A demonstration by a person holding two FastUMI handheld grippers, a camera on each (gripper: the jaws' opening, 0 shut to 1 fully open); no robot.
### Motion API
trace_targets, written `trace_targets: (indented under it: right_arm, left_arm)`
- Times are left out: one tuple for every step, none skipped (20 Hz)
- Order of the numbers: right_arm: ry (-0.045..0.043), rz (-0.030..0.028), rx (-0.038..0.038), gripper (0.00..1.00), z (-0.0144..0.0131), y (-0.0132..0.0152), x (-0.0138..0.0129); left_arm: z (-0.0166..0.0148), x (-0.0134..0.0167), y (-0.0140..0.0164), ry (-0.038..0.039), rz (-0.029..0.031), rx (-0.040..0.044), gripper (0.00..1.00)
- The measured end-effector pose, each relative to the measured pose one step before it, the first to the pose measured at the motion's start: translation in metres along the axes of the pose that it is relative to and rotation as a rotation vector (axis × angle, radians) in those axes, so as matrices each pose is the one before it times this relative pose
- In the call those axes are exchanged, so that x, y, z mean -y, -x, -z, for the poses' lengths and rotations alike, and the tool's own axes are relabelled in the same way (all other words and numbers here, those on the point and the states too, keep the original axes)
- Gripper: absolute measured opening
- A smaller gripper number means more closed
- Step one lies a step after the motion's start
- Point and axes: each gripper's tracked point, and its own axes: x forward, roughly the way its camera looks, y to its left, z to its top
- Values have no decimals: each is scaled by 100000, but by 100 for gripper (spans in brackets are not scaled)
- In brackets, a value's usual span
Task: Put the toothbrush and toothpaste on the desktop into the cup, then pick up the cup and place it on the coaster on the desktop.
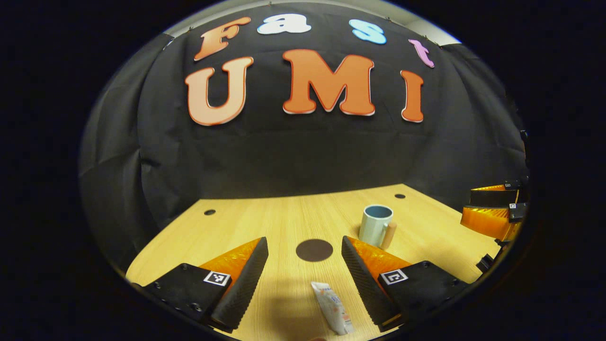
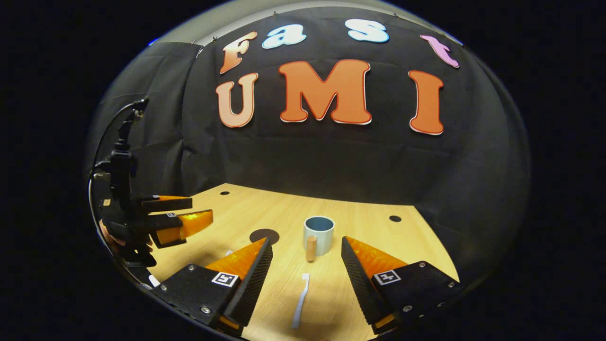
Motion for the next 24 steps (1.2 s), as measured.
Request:
trace_targets:
  right_arm:
    - [116, -501, -2477, 87, 605, -187, -17]
    - [979, 82, -2847, 87, 733, -164, 14]
    - [924, 346, -2598, 87, 848, -200, 79]
    - [754, 482, -3004, 87, 664, -383, 106]
    - [144, 261, -3150, 87, 594, -376, -78]
    - [-369, -80, -3378, 87, 846, -342, 4]
    - [-766, -419, -3146, 87, 760, -544, -192]
    - [-707, -224, -3420, 87, 832, -537, -28]
    - [-343, -17, -3228, 82, 805, -545, 72]
    - [11, 421, -3033, 87, 874, -559, 73]
    - [362, 539, -3018, 87, 924, -305, 71]
    - [217, 246, -2427, 87, 571, -443, 52]
    - [115, 117, -2686, 87, 167, 27, -63]
    - [-90, -210, -2374, 87, 76, -22, -75]
    - [179, 68, -2592, 87, 84, 15, 128]
    - [344, 394, -2369, 87, 19, -8, 111]
    - [443, 643, -2201, 87, 155, -179, 49]
    - [-227, 198, -1987, 87, -1, -137, 74]
    - [-655, -83, -2280, 82, 315, -156, -4]
    - [-836, -105, -1974, 81, 214, -241, -31]
    - [-361, 182, -2071, 79, 261, -307, -52]
    - [-212, 382, -1486, 78, 61, -152, 31]
    - [39, 302, -1373, 76, 118, -98, -116]
    - [-159, 671, -1175, 74, -97, -57, -8]
  left_arm:
    - [1053, 277, -230, -240, 513, -3644, 99]
    - [698, 337, -178, 66, 936, -3288, 99]
    - [906, 211, -248, 356, 1102, -3005, 99]
    - [807, 309, -350, 108, 1103, -2824, 99]
    - [765, 304, -197, -169, 388, -2385, 99]
    - [592, 227, -230, -129, 224, -2086, 99]
    - [594, 246, -164, -65, 408, -1921, 99]
    - [576, 220, -200, 275, 522, -2155, 99]
    - [643, 274, -232, 132, 762, -2156, 99]
    - [628, 212, -313, -75, 337, -2428, 99]
    - [620, 89, -191, -247, 154, -2007, 99]
    - [442, 80, -294, -236, 28, -1614, 96]
    - [630, 153, -357, -46, 7, -1638, 96]
    - [495, 26, -231, 54, 23, -1737, 99]
    - [715, 10, -122, 158, 56, -2173, 99]
    - [509, 51, -240, 558, 473, -1782, 96]
    - [559, -68, 26, 565, 39, -2402, 95]
    - [345, -121, -84, 474, 399, -1289, 94]
    - [459, -71, -340, 284, -659, -1492, 94]
    - [219, -130, -293, 219, -448, -1452, 94]
    - [686, 234, -624, 174, -259, -1543, 92]
    - [479, 302, -417, 123, 187, -1488, 92]
    - [393, 67, -298, 149, -35, -1306, 92]
    - [255, -122, -260, 11, -391, -1193, 92]
